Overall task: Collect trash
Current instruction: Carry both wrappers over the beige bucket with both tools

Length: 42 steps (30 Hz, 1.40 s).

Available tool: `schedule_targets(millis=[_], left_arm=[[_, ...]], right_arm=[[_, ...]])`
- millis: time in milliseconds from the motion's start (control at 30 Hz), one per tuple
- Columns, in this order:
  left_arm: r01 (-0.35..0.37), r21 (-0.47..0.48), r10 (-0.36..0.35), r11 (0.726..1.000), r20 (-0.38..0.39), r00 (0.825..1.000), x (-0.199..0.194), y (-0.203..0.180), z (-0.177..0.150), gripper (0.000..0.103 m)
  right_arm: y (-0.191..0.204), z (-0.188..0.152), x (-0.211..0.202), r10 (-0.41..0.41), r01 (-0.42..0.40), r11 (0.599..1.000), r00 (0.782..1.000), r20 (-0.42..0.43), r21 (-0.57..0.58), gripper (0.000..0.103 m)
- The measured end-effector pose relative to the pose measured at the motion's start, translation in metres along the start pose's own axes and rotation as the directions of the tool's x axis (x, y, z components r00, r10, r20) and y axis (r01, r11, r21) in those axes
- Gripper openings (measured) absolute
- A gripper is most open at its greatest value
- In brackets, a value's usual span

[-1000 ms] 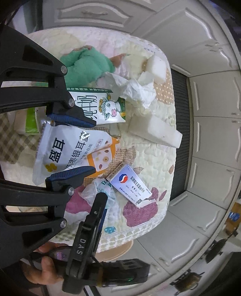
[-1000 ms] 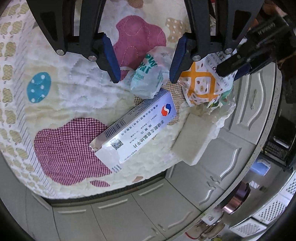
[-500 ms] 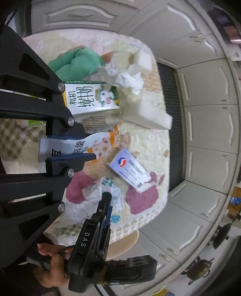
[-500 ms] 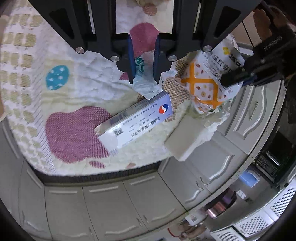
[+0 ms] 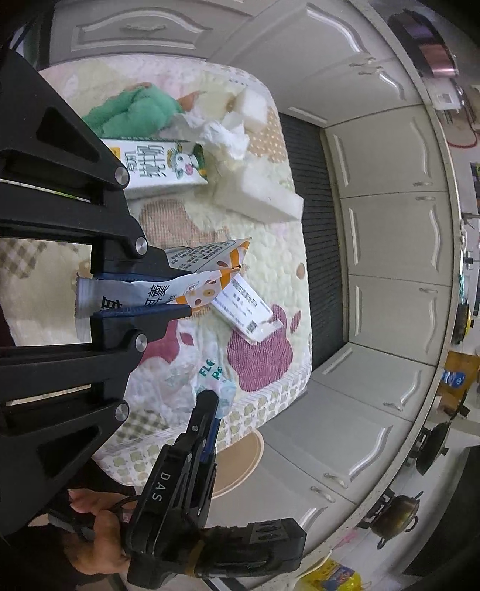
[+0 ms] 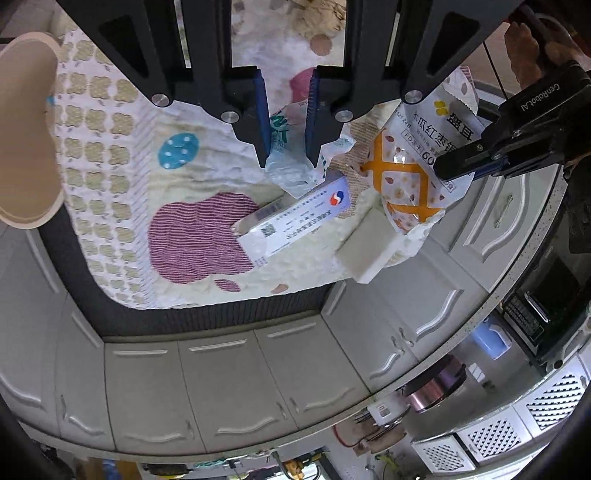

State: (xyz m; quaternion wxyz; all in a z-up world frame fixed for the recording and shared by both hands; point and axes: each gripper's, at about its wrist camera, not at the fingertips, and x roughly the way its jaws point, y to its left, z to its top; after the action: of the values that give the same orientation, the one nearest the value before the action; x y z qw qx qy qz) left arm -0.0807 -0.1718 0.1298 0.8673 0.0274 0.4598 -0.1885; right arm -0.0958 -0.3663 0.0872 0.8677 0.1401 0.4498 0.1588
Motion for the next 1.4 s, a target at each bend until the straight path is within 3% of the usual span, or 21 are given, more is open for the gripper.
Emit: schedule_targets(millis=[433,933,1400], left_arm=[[0.004,0.038,-0.005,0.999,0.023,1.0,0.015,-0.04,0.009,0.008],[0.02,0.063,-0.021,0.998,0.026,0.999,0.024,-0.066,0.018,0.008],[0.093,0.088,-0.095,0.992,0.018,0.995,0.039,-0.11,0.033,0.008]], right_arm=[[-0.027,-0.004,-0.029,-0.088,0.088,0.996,0.995,0.046,0.002,0.017],[-0.042,-0.004,-0.048,-0.116,0.115,0.993,0.99,0.075,0.016,0.017],[-0.08,-0.01,-0.071,-0.199,0.195,0.979,0.975,0.093,0.057,0.017]])
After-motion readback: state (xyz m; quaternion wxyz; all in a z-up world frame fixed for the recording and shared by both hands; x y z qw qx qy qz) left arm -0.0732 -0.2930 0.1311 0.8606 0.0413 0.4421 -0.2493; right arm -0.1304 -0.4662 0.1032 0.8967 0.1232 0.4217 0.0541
